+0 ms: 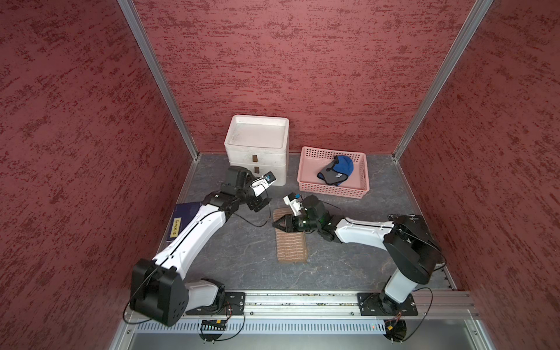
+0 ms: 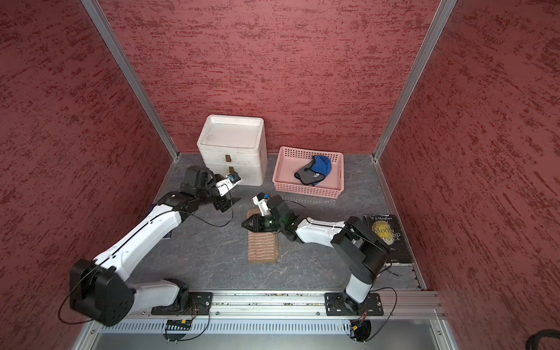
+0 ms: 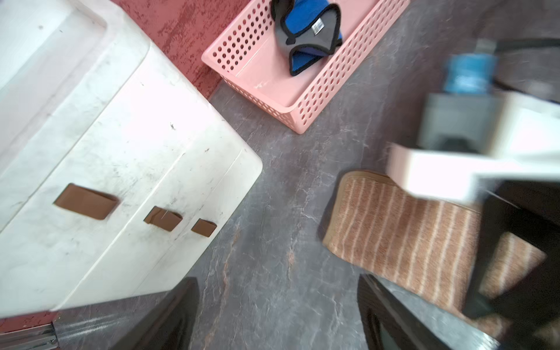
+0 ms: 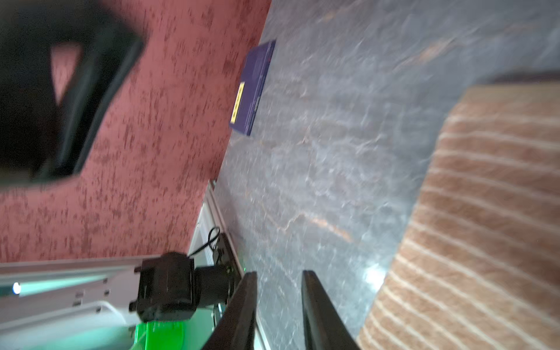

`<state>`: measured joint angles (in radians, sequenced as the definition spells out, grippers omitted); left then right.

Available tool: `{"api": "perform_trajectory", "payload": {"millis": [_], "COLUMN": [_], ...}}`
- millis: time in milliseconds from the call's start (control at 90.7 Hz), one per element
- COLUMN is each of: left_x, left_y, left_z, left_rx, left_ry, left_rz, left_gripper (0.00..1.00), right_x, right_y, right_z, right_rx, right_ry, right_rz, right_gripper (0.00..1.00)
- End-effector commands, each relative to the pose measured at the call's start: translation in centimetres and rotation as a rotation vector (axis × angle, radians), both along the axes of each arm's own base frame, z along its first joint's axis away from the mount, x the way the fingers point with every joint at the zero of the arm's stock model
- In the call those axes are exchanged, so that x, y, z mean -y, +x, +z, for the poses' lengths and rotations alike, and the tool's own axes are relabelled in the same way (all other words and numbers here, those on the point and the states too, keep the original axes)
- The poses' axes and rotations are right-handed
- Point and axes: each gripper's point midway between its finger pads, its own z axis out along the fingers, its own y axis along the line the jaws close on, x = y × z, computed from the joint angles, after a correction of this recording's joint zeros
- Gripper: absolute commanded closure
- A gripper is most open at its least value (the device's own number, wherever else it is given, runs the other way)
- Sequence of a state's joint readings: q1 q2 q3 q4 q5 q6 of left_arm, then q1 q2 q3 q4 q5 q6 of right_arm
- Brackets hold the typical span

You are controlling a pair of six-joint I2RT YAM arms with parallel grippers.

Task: Fold the square dishcloth
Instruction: Adjust the cleaning item at the center of the board, then fold the cleaning item at the center of the board.

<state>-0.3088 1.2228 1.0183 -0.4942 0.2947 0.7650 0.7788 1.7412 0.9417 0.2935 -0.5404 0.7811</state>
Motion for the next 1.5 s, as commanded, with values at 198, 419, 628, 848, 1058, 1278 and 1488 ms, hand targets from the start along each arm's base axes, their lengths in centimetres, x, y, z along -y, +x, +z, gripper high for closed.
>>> {"api": "perform_trajectory", "payload": {"millis": [198, 419, 628, 848, 1058, 1278, 1488], "left_x": [2.5, 6.9, 9.9, 11.2, 10.9, 9.5, 8.0], "left_y": [-16.0, -20.7, -20.7, -19.0, -17.2, -16.7, -17.8], "left_z": [-9.3, -12.7, -15.2, -17.4, -19.4, -20.8, -20.5], "left_rx": [-0.365, -0.4, -0.331, -0.301, -0.279, -0.325, -0.369], "left_ry": [0.121, 0.225, 0.335, 0.395, 0.472, 0.507, 0.518], "left_rz": [-0.42, -0.619, -0.679, -0.652, -0.615, -0.595, -0.623], "left_gripper": [0.13, 0.13, 0.16, 0.24, 0.36, 0.52, 0.73], "right_x": [1.4, 4.2, 5.3, 5.9, 5.9, 6.1, 5.8], "right_y": [5.2, 5.7, 4.8, 4.5, 4.5, 4.4, 1.5], "right_z": [-9.0, -12.2, -13.6, -15.4, -13.6, -8.4, -5.2], "right_rx": [-0.164, -0.199, -0.204, -0.219, -0.168, -0.053, 0.038], "right_ry": [-0.194, -0.218, -0.243, -0.265, -0.236, -0.19, -0.17], "right_rz": [0.026, -0.037, -0.058, -0.078, -0.079, -0.089, -0.06], "right_gripper": [0.79, 0.78, 0.73, 0.62, 0.54, 0.44, 0.41]}}
